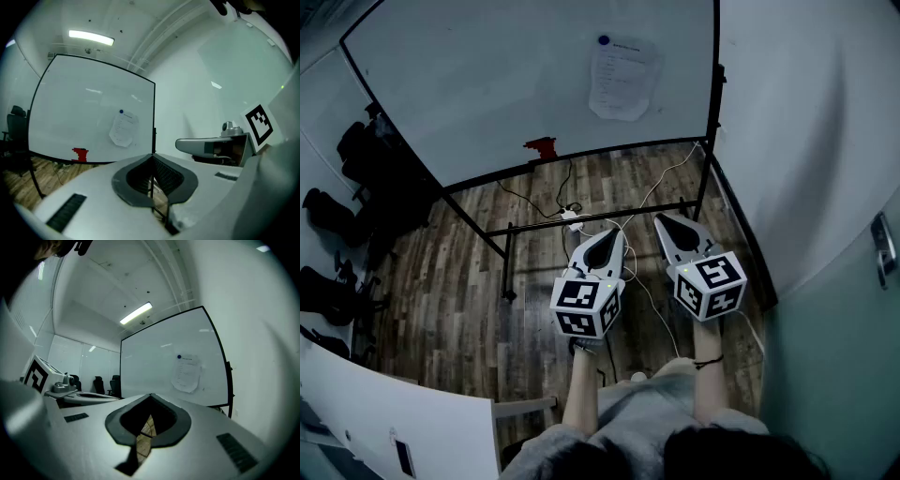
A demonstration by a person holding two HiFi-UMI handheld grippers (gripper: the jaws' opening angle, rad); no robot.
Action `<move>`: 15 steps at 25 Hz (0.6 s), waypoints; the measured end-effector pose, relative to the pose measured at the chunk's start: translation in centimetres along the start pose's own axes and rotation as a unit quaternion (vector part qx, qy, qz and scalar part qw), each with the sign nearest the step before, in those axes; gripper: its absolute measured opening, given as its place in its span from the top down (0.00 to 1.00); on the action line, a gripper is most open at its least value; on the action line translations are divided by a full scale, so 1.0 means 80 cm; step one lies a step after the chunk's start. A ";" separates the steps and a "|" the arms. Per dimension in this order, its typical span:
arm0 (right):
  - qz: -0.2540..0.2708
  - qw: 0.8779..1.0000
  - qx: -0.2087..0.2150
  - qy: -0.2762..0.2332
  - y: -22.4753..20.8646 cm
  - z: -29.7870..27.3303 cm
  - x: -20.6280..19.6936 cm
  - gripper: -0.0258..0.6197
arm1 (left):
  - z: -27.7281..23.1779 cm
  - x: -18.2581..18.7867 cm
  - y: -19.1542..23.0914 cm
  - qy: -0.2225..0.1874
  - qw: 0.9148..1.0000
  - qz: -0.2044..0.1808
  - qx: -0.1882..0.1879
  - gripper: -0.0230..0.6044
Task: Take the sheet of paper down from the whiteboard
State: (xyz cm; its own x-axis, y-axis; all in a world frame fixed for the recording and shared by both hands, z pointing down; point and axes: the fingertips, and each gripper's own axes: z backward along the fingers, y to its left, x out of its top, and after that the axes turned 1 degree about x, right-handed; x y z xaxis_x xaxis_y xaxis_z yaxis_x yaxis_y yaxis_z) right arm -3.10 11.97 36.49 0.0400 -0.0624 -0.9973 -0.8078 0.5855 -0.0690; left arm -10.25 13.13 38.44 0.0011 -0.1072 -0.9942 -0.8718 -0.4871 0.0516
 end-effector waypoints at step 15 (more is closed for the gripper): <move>-0.002 1.000 -0.006 -0.014 -0.007 -0.012 0.009 0.96 | -0.007 0.006 0.017 -0.010 1.000 -0.007 0.002 0.96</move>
State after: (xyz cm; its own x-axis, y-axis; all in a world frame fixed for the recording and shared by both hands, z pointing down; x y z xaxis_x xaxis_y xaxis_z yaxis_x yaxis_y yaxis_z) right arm -3.23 10.82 35.82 0.0592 -0.0409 -0.9974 -0.8144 0.5758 -0.0719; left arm -11.16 11.95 38.09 0.0030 -0.0830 -0.9965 -0.8736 -0.4851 0.0378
